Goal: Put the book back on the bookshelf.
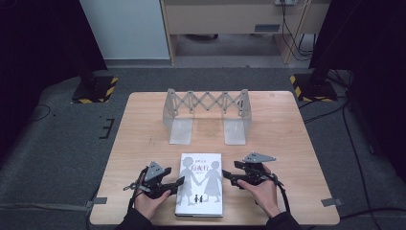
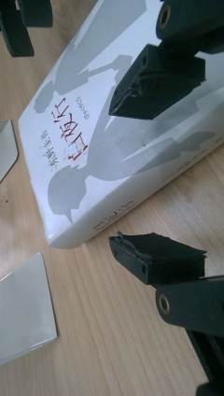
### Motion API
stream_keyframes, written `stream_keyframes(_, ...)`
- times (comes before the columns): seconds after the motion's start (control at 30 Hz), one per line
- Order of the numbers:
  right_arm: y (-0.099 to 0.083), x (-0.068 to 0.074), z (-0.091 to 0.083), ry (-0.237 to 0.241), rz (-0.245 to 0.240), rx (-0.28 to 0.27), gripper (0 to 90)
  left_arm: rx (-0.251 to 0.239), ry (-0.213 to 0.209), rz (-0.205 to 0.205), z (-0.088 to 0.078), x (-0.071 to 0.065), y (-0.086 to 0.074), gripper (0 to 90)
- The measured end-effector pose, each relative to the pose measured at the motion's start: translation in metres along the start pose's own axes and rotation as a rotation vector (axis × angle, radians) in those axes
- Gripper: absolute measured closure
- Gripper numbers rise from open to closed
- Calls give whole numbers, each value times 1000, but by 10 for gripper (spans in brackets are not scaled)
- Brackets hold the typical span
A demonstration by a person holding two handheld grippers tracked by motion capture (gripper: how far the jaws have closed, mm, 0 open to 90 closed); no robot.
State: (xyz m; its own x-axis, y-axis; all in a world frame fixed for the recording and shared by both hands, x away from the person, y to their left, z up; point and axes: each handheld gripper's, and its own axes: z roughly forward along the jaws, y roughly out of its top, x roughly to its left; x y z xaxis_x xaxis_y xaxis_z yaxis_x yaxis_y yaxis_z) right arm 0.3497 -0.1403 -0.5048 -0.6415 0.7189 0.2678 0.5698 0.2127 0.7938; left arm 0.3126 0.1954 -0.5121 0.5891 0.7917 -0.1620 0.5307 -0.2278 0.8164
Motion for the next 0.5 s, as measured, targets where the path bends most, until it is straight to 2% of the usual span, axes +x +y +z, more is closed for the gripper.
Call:
stream_keyframes(0.13, -2, 7, 8, 13, -16, 20, 324, 20, -15, 15, 3, -4, -1, 315)
stream_keyframes(0.33, -3, 13, 16, 31, -15, 25, 324, 19, -34, 0, 6, -5, -1, 307)
stream_keyframes(0.4, -4, 15, 20, 43, -4, 32, 321, 16, -45, -12, 8, -4, -1, 302)
stream_keyframes(0.5, -7, 17, 27, 63, 21, 37, 313, 5, -67, -4, 11, -3, -1, 292)
